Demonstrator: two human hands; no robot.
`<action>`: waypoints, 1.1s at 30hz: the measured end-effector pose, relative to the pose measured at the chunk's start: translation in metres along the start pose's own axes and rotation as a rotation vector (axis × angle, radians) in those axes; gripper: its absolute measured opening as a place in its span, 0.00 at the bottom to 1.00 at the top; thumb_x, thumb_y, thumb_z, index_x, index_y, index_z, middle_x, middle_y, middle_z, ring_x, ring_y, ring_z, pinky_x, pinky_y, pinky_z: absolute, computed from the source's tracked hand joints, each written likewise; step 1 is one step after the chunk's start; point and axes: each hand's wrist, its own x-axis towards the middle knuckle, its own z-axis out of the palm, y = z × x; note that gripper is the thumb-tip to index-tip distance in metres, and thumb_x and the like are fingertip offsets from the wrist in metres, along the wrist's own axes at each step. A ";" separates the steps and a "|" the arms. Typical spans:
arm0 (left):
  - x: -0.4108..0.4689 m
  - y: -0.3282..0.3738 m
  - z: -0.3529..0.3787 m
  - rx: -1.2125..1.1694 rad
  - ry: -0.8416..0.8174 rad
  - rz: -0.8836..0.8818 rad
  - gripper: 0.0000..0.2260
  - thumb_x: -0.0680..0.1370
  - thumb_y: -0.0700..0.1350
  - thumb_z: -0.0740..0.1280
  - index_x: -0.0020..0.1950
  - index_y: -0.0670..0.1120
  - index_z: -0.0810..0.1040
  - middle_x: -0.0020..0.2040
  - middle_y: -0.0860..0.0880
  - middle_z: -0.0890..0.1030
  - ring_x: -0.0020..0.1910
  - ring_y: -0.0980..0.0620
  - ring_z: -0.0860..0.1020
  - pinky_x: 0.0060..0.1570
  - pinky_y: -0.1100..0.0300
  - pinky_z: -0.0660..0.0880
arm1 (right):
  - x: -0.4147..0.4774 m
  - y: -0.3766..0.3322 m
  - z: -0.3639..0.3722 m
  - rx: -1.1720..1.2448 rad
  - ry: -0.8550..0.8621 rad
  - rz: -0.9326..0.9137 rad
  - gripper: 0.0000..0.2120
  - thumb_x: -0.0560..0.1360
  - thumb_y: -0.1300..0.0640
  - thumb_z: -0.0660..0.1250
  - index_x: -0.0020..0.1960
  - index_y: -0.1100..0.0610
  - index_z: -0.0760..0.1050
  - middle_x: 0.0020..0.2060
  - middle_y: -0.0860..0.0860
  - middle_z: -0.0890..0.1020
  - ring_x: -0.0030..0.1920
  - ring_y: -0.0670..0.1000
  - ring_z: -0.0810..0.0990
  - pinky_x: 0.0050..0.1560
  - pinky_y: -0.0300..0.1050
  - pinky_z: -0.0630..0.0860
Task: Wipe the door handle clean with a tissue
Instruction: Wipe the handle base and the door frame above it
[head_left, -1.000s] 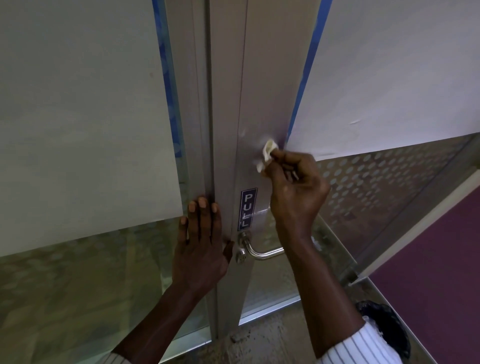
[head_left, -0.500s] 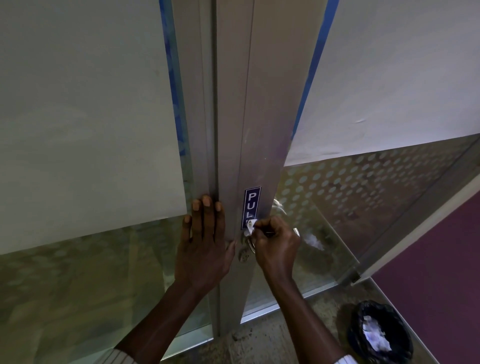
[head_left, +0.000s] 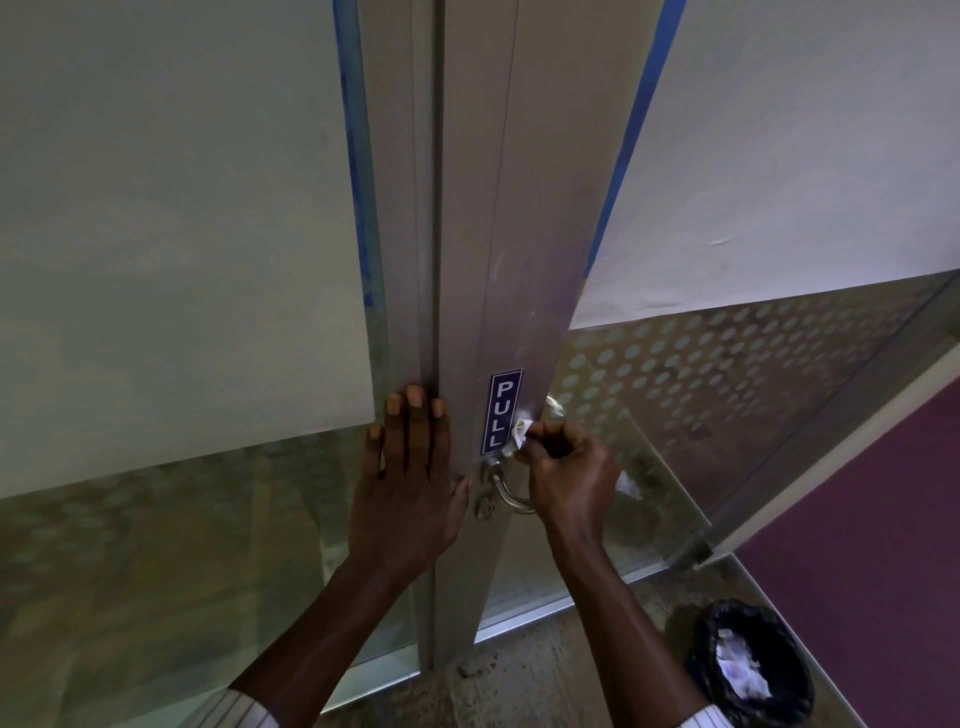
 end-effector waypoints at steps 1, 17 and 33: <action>0.000 0.000 0.001 -0.002 -0.001 0.000 0.54 0.78 0.65 0.65 0.90 0.37 0.40 0.90 0.34 0.37 0.90 0.36 0.36 0.89 0.42 0.33 | -0.002 0.002 -0.001 -0.018 0.000 -0.021 0.07 0.74 0.63 0.81 0.44 0.52 0.87 0.38 0.44 0.89 0.39 0.43 0.89 0.44 0.43 0.87; -0.001 0.002 0.006 -0.001 0.005 -0.010 0.57 0.75 0.64 0.70 0.90 0.37 0.42 0.90 0.34 0.39 0.91 0.36 0.37 0.89 0.42 0.34 | 0.018 -0.053 -0.018 0.067 0.051 -0.269 0.08 0.74 0.64 0.81 0.50 0.54 0.89 0.42 0.49 0.90 0.42 0.48 0.90 0.46 0.53 0.90; 0.000 0.002 0.003 -0.005 0.008 -0.011 0.52 0.78 0.64 0.63 0.90 0.38 0.42 0.90 0.35 0.38 0.91 0.36 0.37 0.89 0.42 0.33 | -0.007 0.004 -0.005 -0.341 -0.061 -0.250 0.08 0.71 0.70 0.78 0.43 0.58 0.88 0.39 0.53 0.90 0.38 0.54 0.88 0.46 0.57 0.86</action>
